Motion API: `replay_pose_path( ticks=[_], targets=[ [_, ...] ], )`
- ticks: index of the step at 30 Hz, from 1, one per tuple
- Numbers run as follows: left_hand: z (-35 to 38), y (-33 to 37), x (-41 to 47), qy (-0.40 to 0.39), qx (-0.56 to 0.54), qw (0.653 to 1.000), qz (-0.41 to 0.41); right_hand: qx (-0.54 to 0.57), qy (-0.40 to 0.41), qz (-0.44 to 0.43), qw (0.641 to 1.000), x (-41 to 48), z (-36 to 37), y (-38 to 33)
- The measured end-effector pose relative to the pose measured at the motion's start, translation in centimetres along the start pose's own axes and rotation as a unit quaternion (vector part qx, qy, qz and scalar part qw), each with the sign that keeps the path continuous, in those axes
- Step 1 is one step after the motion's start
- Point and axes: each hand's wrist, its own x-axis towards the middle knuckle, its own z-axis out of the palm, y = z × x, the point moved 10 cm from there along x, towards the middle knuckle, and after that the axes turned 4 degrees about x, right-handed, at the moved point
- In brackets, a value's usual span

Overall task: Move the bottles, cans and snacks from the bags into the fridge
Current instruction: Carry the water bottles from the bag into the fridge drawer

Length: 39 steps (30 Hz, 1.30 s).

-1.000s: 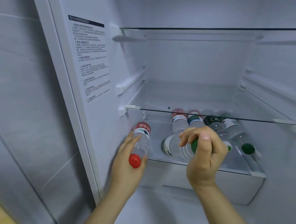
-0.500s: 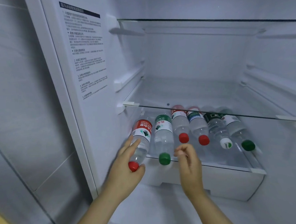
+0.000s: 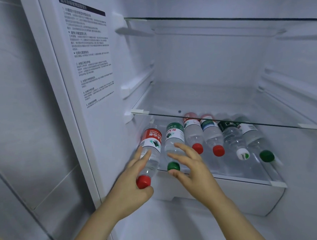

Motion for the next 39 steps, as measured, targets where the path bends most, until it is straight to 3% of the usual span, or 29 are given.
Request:
replay_pose_path(
  ticks=[7, 18, 28, 31, 35, 39],
  targets=[
    [0.8, 0.7, 0.3, -0.024, 0.049, 0.999, 0.001, -0.034, 0.016, 0.037, 0.999, 1.2, 0.5, 1.0],
    [1.5, 1.1, 1.6, -0.059, 0.031, 0.997, -0.037, -0.050, 0.046, 0.100, 0.993, 4.4, 0.6, 4.5],
    [2.0, 0.5, 5.8, -0.064, 0.012, 0.997, -0.050, -0.053, 0.100, 0.085, 0.990, 4.3, 0.9, 4.7],
    [1.9, -0.4, 6.2, -0.022, -0.032, 0.998, -0.045, -0.011, 0.123, 0.080, 0.989, 3.9, 0.6, 4.7],
    [0.6, -2.1, 6.5, 0.101, -0.086, 0.990, -0.051, 0.001, 0.134, 0.077, 0.988, 3.8, 0.5, 4.9],
    [0.2, -2.4, 8.0, 0.137, -0.041, 0.989, -0.038, 0.000, 0.140, 0.074, 0.987, 3.9, 0.5, 4.9]
  ],
)
